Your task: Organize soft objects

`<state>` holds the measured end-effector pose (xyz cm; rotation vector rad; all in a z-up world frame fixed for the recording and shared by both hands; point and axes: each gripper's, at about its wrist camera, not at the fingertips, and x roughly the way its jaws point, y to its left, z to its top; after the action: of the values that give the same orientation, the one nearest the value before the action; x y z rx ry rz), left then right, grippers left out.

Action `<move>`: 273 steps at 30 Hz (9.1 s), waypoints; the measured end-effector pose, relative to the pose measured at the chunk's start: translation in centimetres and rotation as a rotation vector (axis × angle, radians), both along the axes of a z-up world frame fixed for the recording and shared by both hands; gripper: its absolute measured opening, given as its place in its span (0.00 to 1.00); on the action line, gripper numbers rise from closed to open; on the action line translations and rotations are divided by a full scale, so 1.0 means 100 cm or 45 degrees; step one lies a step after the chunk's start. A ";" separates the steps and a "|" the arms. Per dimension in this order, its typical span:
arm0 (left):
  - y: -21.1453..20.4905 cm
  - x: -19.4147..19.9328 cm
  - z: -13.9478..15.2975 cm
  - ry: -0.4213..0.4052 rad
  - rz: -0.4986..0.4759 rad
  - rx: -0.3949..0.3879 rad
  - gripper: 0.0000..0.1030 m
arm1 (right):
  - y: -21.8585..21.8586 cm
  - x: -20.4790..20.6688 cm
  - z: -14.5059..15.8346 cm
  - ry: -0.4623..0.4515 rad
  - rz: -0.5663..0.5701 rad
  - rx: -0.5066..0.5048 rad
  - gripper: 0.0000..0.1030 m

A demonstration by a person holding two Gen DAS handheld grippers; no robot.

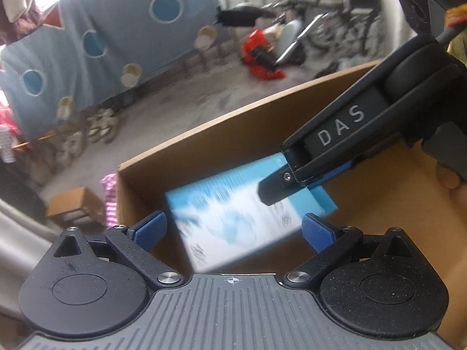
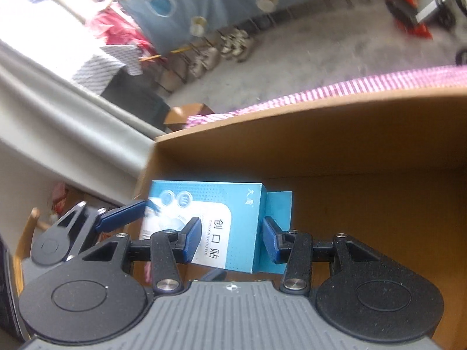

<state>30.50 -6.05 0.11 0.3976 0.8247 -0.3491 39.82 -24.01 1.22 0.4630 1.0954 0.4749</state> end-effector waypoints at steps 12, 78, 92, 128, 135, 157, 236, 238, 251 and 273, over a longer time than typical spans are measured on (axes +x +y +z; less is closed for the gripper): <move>0.051 -0.024 0.045 0.000 0.120 -0.186 1.00 | 0.001 0.009 -0.030 0.096 -0.061 -0.063 0.47; 0.147 -0.227 0.021 -0.018 0.227 -0.574 1.00 | -0.027 -0.131 0.078 -0.336 0.012 -0.053 0.58; 0.125 -0.234 0.009 0.038 0.163 -0.567 0.93 | -0.064 -0.297 -0.004 -0.161 -0.165 0.398 0.55; 0.143 -0.219 -0.005 0.281 0.167 -0.866 0.50 | -0.019 -0.289 -0.042 -0.057 -0.187 0.185 0.53; 0.146 -0.210 -0.004 0.244 0.168 -0.818 0.54 | -0.013 -0.293 -0.029 -0.127 -0.171 0.087 0.54; 0.142 -0.187 -0.021 0.253 0.151 -0.828 0.47 | 0.016 -0.258 -0.037 -0.285 -0.105 -0.068 0.54; 0.098 -0.053 0.064 0.040 0.200 -0.609 0.64 | 0.056 0.022 -0.063 0.118 0.211 -0.157 0.19; 0.101 -0.064 0.070 -0.001 0.191 -0.623 0.71 | 0.059 0.020 -0.062 0.111 0.212 -0.183 0.20; 0.125 -0.114 0.093 -0.160 0.233 -0.726 0.96 | 0.024 0.004 -0.026 0.085 0.071 -0.138 0.59; 0.155 -0.213 0.033 0.088 0.282 -0.848 1.00 | -0.030 -0.232 0.054 -0.200 0.107 0.252 0.71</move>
<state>9.25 9.40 3.44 -0.3263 0.7619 -0.4089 16.59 -27.00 6.65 0.5452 0.9231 0.6861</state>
